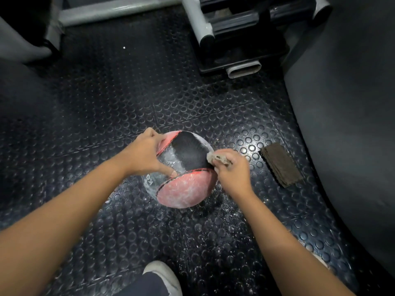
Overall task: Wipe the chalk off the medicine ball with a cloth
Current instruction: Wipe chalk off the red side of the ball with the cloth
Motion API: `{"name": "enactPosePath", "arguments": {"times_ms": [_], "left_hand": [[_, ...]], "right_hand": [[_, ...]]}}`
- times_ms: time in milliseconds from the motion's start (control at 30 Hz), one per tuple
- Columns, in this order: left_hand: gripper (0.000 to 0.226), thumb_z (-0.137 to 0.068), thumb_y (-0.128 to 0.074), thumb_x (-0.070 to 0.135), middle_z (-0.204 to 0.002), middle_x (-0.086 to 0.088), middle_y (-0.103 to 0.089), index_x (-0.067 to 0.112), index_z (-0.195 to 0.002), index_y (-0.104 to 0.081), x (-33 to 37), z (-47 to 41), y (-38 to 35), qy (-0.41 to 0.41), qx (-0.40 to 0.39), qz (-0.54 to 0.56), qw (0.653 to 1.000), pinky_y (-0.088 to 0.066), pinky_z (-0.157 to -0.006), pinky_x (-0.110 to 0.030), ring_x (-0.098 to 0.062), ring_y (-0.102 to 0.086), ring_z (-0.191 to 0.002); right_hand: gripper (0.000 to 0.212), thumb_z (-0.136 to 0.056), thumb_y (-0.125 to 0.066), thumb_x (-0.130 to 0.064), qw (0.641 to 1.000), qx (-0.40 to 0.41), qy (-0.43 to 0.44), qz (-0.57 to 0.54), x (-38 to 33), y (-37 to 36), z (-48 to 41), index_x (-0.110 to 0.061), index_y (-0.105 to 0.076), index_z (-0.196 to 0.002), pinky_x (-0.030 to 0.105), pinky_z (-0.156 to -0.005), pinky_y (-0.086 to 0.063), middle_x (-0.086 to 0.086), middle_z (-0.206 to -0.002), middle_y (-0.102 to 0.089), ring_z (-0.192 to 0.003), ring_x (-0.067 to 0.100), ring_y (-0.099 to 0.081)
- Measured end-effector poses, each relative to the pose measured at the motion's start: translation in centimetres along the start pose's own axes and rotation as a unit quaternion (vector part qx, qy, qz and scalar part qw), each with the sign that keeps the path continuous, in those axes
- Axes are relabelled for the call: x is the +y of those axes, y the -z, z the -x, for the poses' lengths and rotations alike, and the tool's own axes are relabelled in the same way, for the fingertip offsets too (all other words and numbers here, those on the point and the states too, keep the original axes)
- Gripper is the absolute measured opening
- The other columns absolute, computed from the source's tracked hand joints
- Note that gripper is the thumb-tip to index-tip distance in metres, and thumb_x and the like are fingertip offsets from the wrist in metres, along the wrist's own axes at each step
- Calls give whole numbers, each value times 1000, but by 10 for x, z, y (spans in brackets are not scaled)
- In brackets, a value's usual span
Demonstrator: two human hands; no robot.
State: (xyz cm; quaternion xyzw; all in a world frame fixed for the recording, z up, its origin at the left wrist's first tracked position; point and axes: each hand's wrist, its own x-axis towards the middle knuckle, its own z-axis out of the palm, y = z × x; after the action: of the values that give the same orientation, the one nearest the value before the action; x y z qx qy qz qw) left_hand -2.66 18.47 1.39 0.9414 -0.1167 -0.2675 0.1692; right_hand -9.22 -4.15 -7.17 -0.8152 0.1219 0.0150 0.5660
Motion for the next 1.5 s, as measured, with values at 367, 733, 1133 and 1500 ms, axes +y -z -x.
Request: {"name": "enactPosePath", "arguments": {"times_ms": [367, 733, 1133, 1500], "left_hand": [[112, -52, -85, 62, -105, 2, -37, 12, -141, -39, 8, 0, -3, -15, 12, -43, 999, -41, -86, -29, -16, -41, -103], [112, -50, -85, 62, -106, 2, -37, 10, -139, -41, 0, 3, -4, -6, 8, -31, 999, -42, -86, -28, -15, -41, -100], [111, -50, -83, 66, -108, 3, -36, 11, -136, -41, 5, 9, -8, -26, 6, -58, 998, -46, -94, -37, -17, -39, -106], [113, -48, -83, 68, -107, 3, -34, 9, -135, -42, 10, 11, -12, -46, 10, -95, 994, -49, -90, -39, -18, -38, -105]], "right_hand": [[25, -83, -64, 0, 997, 7, 11, 75, -12, -1, -11, -23, -73, -83, 38, -74, -56, -19, -90, -65, -86, 14, -65], [21, -83, -65, -4, 998, -1, 14, 68, -11, -7, -19, -24, -72, -82, 41, -76, -55, -15, -90, -68, -87, 17, -65], [21, -84, -65, -5, 995, -2, 10, 104, -12, -1, -20, -24, -71, -80, 35, -72, -53, -15, -90, -67, -83, 15, -63], [24, -81, -64, -1, 994, -15, 38, 98, -13, -1, -18, -23, -73, -84, 41, -77, -56, -17, -92, -67, -87, 13, -64]]}}
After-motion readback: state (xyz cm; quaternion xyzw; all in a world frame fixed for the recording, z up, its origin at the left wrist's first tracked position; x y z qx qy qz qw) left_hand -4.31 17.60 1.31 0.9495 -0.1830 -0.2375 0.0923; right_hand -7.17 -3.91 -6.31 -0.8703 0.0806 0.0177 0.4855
